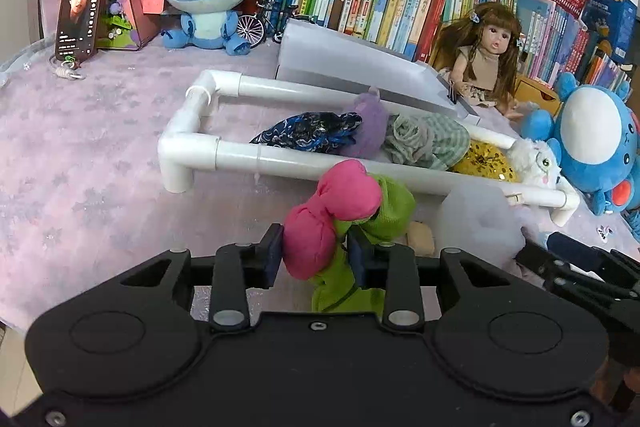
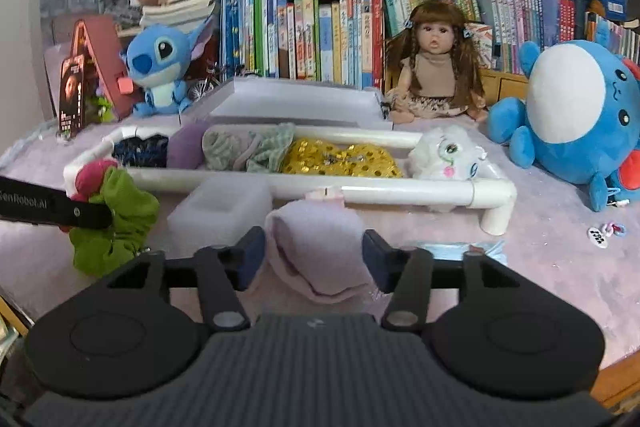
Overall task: Organize soft objects
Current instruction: 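Grasp the pink-and-green scrunchie with the left gripper while the right gripper grasps the lilac sock, then carry the scrunchie with the left gripper while the right gripper carries the sock toward the white tray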
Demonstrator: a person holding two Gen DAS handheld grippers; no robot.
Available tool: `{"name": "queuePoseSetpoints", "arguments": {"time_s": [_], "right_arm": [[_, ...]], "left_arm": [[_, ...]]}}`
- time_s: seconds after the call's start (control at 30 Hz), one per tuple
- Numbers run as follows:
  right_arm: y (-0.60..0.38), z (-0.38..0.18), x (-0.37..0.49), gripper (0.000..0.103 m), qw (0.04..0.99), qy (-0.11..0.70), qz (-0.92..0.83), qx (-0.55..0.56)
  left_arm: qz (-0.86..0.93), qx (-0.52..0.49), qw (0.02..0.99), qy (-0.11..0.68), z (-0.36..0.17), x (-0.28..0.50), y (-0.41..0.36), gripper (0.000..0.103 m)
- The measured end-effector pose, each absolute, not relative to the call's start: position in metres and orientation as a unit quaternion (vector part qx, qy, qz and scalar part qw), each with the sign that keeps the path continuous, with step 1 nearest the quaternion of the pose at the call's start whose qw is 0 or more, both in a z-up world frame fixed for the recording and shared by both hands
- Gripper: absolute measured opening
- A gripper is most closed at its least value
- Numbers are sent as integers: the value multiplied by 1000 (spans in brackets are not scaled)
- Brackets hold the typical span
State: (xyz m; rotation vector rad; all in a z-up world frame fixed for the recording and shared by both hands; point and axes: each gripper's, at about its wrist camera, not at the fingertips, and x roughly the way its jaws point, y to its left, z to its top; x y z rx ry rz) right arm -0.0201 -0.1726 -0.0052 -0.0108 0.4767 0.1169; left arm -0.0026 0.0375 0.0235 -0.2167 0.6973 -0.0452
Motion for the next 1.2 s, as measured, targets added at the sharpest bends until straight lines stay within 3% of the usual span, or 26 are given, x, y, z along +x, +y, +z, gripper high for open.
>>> {"name": "queuePoseSetpoints", "arguments": {"time_s": [0.07,0.13,0.2,0.23,0.6,0.73,0.8,0.87,1.2], "right_arm": [[-172,-8,-16,78,968,243,59,-7],[-172,-11,-14,80,967,248,59,-6],[-171,-13,-11,83,966,251,58,-7],[-171,-14,-9,84,966,252,59,-9],[-168,-25,7,84,958,278,72,-5],[-169,-23,4,69,957,280,71,0],[-171,-21,3,60,957,280,68,1],[-173,-19,1,55,957,280,67,9],[-183,5,-13,52,962,264,62,32]], "left_arm": [[-21,-104,935,339,23,-2,37,38],[-22,-104,936,337,22,-1,37,47],[-21,-105,938,331,21,-1,36,64],[-22,-105,939,327,19,0,35,66],[-33,-121,931,342,1,14,29,75],[-51,-139,928,343,1,15,29,62],[-65,-146,926,341,2,13,29,37],[-79,-151,924,342,4,12,29,29],[-95,-148,930,324,29,-2,31,26]]}}
